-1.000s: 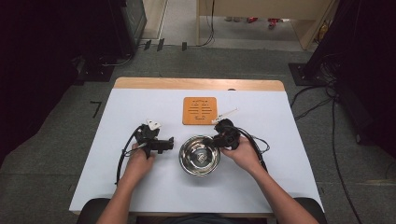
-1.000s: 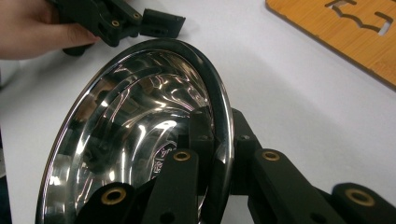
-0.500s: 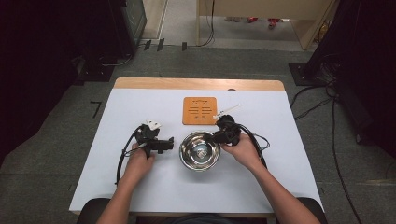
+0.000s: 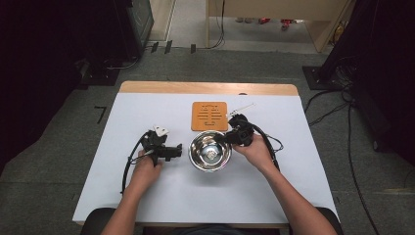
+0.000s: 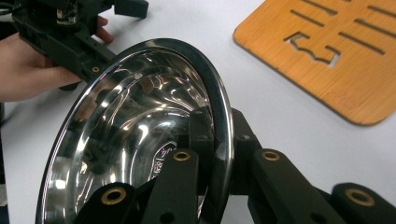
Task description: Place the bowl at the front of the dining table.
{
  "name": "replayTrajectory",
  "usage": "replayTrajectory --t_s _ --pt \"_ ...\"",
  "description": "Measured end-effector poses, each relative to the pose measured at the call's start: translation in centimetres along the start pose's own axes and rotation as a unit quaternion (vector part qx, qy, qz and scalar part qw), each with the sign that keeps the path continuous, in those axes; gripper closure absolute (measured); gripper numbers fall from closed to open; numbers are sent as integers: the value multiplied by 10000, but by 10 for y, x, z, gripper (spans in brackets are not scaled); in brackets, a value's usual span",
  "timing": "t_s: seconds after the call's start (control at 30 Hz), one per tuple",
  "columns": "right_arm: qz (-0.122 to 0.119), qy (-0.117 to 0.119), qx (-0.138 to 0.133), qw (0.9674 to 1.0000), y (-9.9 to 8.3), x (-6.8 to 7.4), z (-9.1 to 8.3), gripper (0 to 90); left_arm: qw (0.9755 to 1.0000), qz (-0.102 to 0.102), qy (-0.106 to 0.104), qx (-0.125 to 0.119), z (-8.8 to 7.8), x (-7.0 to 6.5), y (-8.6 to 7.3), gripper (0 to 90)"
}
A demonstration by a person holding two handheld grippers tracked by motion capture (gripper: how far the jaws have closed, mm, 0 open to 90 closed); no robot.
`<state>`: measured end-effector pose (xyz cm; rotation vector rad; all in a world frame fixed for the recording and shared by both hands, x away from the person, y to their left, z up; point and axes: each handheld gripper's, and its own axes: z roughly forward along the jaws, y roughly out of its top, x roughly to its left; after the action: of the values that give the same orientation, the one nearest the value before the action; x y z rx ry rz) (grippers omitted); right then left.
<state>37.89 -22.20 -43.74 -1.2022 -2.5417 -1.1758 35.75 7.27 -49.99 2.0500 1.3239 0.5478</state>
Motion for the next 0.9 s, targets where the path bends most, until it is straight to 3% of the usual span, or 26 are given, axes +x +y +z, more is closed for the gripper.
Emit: replayTrajectory --t_s 0.9 --pt "37 -47 -108 9999 20 -7 2 844 10000 -14 -2 -12 0 0 0 0"
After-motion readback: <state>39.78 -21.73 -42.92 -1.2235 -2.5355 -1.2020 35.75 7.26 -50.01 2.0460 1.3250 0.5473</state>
